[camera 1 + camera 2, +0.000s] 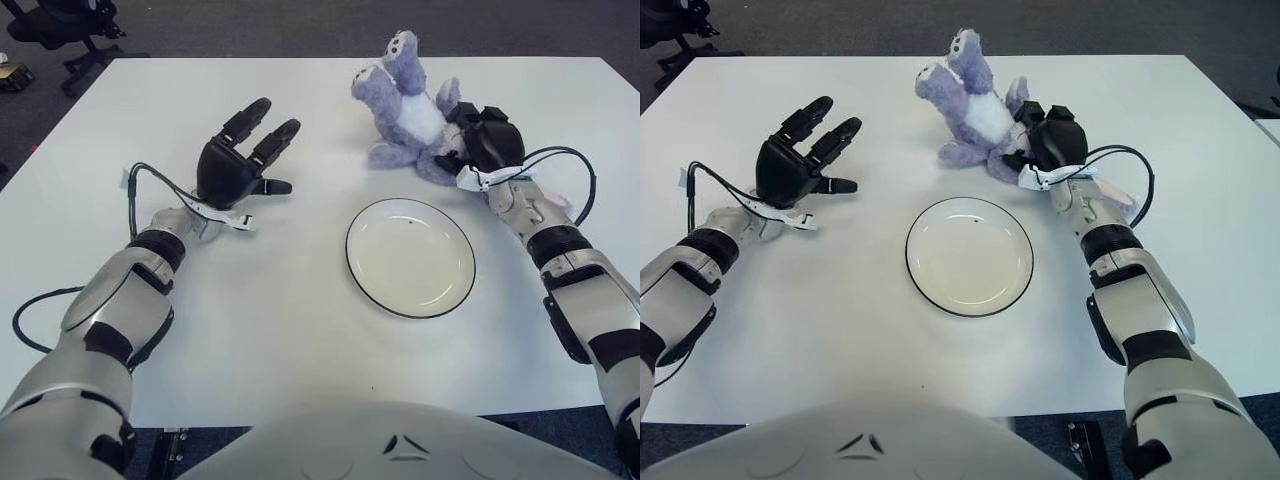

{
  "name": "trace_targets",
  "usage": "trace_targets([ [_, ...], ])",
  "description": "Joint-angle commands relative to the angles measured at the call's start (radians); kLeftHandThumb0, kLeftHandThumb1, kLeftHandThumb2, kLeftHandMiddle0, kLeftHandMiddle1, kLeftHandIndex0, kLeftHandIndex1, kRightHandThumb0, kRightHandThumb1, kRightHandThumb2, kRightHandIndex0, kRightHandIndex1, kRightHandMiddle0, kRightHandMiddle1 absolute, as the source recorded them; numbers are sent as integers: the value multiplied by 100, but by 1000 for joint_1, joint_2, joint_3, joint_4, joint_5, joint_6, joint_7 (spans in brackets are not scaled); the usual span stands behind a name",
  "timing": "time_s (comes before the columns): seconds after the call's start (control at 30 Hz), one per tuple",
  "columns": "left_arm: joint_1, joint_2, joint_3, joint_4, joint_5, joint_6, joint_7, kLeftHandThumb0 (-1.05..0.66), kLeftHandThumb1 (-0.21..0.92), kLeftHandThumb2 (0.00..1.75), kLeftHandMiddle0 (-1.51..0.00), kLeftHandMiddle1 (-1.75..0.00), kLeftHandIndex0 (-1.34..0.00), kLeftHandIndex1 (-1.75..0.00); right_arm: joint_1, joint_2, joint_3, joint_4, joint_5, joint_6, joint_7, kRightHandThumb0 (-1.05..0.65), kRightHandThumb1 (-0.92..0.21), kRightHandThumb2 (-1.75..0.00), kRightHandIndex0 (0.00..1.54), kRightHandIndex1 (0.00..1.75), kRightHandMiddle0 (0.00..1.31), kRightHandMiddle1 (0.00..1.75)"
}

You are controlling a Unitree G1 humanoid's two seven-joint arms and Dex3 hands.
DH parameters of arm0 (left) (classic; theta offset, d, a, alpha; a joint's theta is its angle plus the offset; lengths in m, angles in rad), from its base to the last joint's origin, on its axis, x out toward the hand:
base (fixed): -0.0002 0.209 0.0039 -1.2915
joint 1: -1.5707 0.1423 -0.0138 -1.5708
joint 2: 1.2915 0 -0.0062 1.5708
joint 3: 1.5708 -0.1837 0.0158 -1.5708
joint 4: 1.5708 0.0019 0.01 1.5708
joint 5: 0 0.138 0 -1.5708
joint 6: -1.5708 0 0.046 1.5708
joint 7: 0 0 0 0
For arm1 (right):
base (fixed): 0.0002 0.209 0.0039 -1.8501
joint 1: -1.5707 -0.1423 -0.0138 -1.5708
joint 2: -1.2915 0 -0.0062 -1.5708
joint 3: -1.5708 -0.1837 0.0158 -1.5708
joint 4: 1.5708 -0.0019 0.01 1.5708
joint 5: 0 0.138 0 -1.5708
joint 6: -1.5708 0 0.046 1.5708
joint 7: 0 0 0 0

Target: Put the doll into the plate.

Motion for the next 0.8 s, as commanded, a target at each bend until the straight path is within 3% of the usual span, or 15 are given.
trace_targets([
  [0.0,39,9,16,2,-20,1,-15,-31,92,30,-62,-2,-64,-12,6,-24,-7,12,4,-4,20,0,-29,-135,60,175,43,174],
  [0.77,57,1,52,-16,-44,3,-57,-33,92,27,-63,-3,-64,-13,-2,-54,-19,-16,-7,-19,-5,0,-34,-129,59,171,39,175],
])
